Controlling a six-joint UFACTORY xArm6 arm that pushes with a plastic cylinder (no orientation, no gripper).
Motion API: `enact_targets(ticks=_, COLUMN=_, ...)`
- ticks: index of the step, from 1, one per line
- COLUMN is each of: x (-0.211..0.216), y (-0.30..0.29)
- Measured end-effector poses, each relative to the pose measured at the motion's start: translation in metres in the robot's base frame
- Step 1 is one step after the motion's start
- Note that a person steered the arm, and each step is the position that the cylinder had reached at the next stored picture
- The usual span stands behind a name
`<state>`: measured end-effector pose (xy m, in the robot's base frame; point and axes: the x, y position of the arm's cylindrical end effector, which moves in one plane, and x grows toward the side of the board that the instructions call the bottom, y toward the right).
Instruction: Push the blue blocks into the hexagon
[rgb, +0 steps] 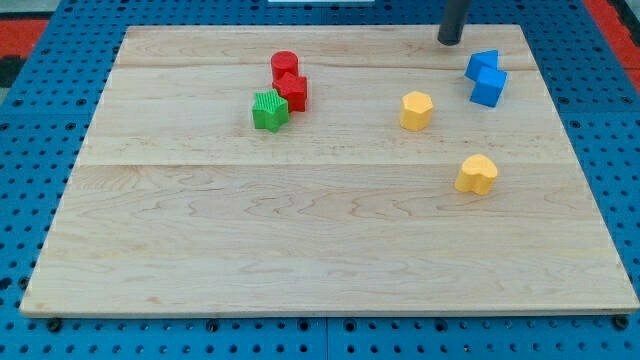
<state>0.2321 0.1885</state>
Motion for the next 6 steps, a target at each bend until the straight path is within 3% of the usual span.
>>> enact_targets(ticks=1, x=0.016, y=0.046)
enact_targets(ticks=3, x=0.115, y=0.048)
enact_targets(ticks=4, x=0.135, y=0.011)
enact_targets(ticks=5, x=0.127, y=0.063)
enact_targets(ticks=6, x=0.081, y=0.108)
